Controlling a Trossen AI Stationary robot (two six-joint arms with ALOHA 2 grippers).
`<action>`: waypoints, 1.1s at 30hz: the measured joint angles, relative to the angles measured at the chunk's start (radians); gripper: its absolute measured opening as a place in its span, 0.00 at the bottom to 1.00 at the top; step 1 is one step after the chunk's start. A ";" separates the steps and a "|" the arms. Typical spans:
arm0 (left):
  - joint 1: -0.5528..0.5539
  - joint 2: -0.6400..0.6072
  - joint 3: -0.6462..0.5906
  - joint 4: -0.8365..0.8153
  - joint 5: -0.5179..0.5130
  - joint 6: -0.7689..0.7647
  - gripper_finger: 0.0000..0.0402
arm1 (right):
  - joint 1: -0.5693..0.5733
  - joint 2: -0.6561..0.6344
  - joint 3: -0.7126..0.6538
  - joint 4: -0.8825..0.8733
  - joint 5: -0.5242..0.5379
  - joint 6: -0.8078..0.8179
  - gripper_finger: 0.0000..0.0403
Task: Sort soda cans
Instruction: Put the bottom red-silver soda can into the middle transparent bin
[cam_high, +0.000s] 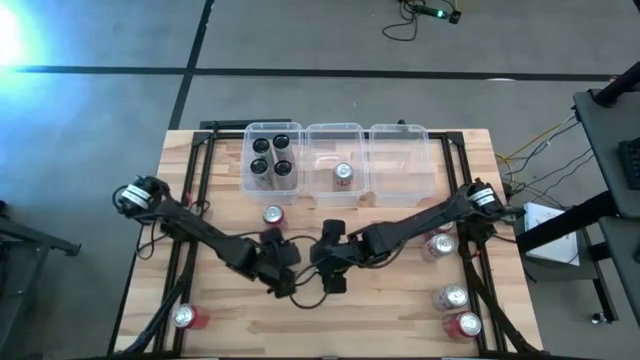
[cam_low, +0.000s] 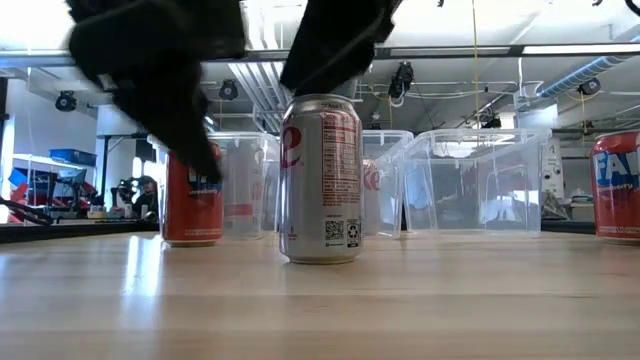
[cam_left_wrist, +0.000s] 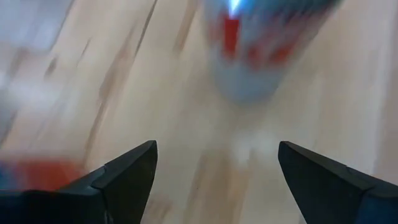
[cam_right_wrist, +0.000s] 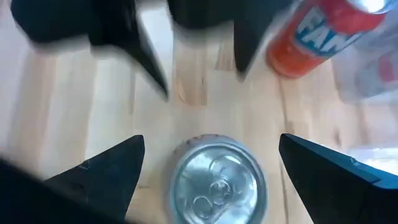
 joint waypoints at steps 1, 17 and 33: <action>-0.007 -0.011 -0.002 -0.049 -0.002 -0.022 0.79 | -0.004 0.004 -0.001 -0.012 -0.001 0.001 0.91; -0.024 -0.218 -0.344 0.076 0.004 -0.364 0.77 | -0.012 0.068 -0.001 -0.053 -0.028 0.020 0.90; -0.068 -0.095 -0.507 0.660 -0.013 -0.399 0.77 | -0.005 0.065 0.008 -0.056 -0.078 -0.002 0.76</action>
